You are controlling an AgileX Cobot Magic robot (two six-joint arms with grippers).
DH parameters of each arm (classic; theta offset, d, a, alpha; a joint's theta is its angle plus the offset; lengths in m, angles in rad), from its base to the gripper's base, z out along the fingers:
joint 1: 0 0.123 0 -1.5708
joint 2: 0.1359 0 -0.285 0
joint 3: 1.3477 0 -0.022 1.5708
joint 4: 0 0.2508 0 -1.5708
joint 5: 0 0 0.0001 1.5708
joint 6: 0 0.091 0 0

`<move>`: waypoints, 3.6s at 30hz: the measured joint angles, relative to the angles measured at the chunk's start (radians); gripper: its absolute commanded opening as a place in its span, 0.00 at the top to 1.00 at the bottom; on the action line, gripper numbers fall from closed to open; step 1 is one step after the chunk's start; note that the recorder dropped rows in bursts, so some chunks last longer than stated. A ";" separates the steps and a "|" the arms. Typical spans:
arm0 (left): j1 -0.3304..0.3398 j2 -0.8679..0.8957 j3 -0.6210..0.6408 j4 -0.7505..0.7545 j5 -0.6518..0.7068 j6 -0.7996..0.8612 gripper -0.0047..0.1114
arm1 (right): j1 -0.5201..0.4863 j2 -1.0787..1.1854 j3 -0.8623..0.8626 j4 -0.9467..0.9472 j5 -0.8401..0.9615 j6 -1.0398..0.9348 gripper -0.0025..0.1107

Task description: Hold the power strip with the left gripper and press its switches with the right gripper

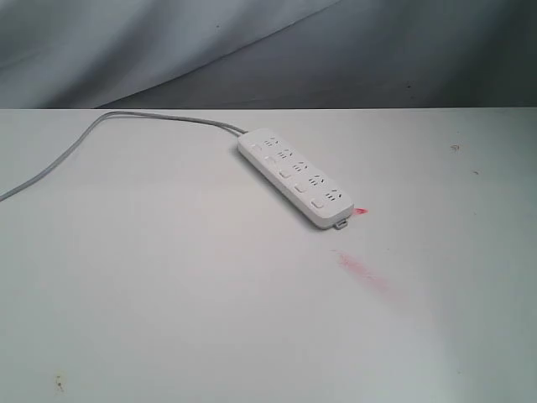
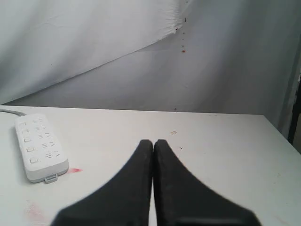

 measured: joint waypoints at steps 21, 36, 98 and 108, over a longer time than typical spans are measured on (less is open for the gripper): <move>0.000 0.000 0.000 0.004 0.000 0.000 0.96 | 0.000 0.000 0.000 0.000 0.000 0.000 0.98; 0.000 0.064 -0.115 -0.210 -0.099 -0.197 0.96 | 0.000 0.000 -0.108 0.335 -0.088 0.123 0.98; 0.000 1.919 -2.025 -0.341 0.490 0.253 0.96 | 0.002 1.634 -1.736 0.422 0.389 -0.125 0.98; 0.000 2.148 -2.163 -0.404 0.749 0.555 0.96 | 0.002 1.803 -1.793 0.516 0.585 -0.355 0.98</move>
